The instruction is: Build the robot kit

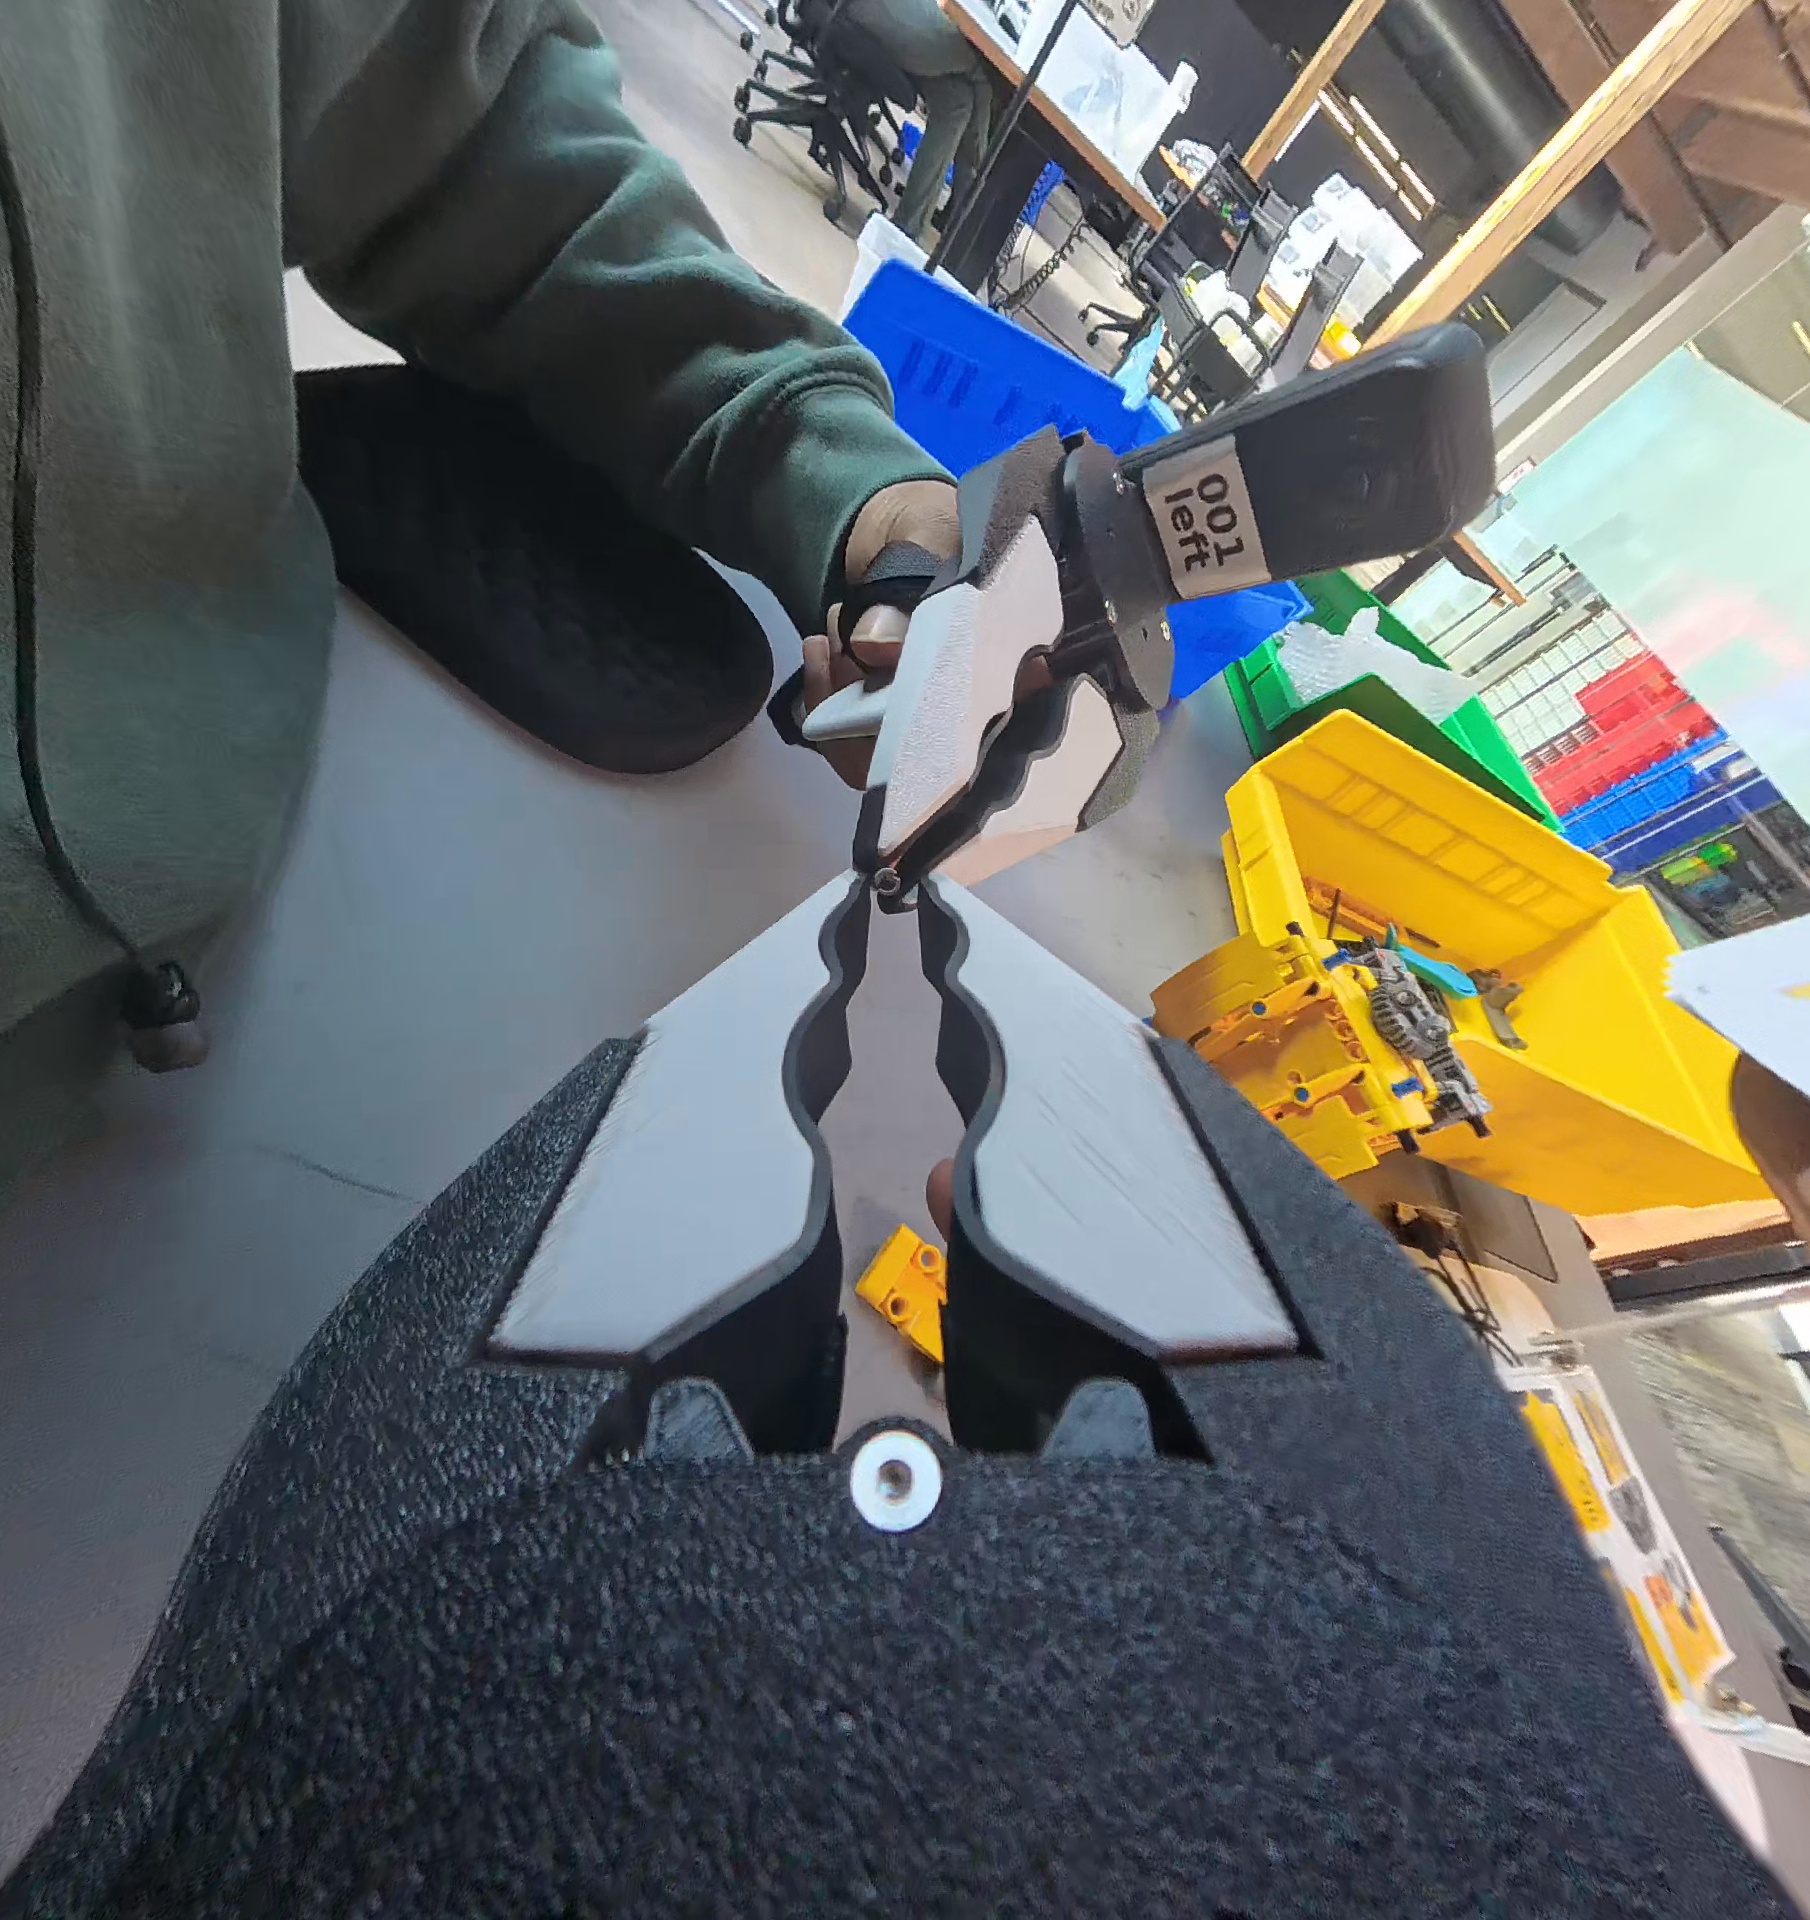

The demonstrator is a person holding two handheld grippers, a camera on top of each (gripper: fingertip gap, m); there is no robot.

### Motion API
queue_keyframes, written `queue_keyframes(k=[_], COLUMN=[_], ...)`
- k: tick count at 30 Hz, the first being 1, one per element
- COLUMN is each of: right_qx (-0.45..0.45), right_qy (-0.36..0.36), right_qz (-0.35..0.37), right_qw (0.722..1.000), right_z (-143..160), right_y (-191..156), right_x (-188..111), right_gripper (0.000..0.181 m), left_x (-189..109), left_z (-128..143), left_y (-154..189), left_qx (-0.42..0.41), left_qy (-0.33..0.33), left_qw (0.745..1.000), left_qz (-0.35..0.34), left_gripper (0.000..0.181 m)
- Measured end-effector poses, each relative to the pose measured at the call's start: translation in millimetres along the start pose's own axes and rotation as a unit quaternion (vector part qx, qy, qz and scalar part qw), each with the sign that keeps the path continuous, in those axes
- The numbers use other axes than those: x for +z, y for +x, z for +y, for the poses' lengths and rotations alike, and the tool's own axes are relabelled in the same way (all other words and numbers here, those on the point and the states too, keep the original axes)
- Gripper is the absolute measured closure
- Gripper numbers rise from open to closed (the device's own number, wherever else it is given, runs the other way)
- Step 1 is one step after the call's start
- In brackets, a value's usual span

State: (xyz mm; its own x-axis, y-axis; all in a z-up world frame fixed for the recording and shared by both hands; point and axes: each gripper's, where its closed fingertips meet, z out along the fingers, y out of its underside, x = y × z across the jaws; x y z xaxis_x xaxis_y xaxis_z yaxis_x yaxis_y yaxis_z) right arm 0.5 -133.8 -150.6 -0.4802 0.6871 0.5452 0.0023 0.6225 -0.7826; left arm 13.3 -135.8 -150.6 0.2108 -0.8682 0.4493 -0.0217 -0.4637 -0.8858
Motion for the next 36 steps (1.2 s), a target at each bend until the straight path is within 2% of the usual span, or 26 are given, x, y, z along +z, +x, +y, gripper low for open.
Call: queue_keyframes(k=[6, 8, 10, 12, 15, 17, 21, 27, 36], right_qx=[-0.097, -0.085, -0.037, 0.022, 0.071, 0.078, 0.061, 0.049, -0.003], right_qy=[-0.032, -0.043, -0.063, -0.095, -0.173, -0.224, -0.299, -0.363, -0.422], right_qz=[0.010, -0.002, -0.036, -0.083, -0.150, -0.191, -0.228, -0.260, -0.304], right_qw=[0.995, 0.995, 0.997, 0.992, 0.971, 0.952, 0.925, 0.893, 0.854], right_z=[2.6, 8.7, 20.1, 36.8, 64.8, 78.1, 95.9, 105.3, 104.8], right_y=[0.7, 1.1, -0.9, -6.1, -18.3, -28.1, -34.9, -34.7, -37.7], right_x=[1.6, 2.9, 5.7, 10.1, 19.3, 24.5, 29.3, 31.8, 34.3], right_gripper=[0.177, 0.178, 0.178, 0.178, 0.178, 0.177, 0.177, 0.177, 0.178], left_x=[-1.5, -2.0, -6.5, -14.3, -22.1, -20.2, -20.5, -32.3, -52.8], left_z=[-0.2, 2.4, 6.9, 16.3, 44.6, 61.7, 83.2, 86.4, 78.8], left_y=[-4.5, -10.5, -22.8, -40.7, -67.9, -76.3, -84.4, -87.8, -83.8], left_qx=[-0.063, -0.077, -0.061, -0.025, 0.049, 0.073, 0.109, 0.154, 0.159], left_qy=[0.013, 0.010, -0.002, -0.037, -0.137, -0.184, -0.243, -0.251, -0.215], left_qw=[0.998, 0.997, 0.998, 0.996, 0.976, 0.964, 0.944, 0.926, 0.929], left_qz=[0.020, 0.014, -0.020, -0.079, -0.163, -0.176, -0.195, -0.236, -0.257], left_gripper=[0.177, 0.176, 0.178, 0.176, 0.170, 0.168, 0.166, 0.166, 0.166])
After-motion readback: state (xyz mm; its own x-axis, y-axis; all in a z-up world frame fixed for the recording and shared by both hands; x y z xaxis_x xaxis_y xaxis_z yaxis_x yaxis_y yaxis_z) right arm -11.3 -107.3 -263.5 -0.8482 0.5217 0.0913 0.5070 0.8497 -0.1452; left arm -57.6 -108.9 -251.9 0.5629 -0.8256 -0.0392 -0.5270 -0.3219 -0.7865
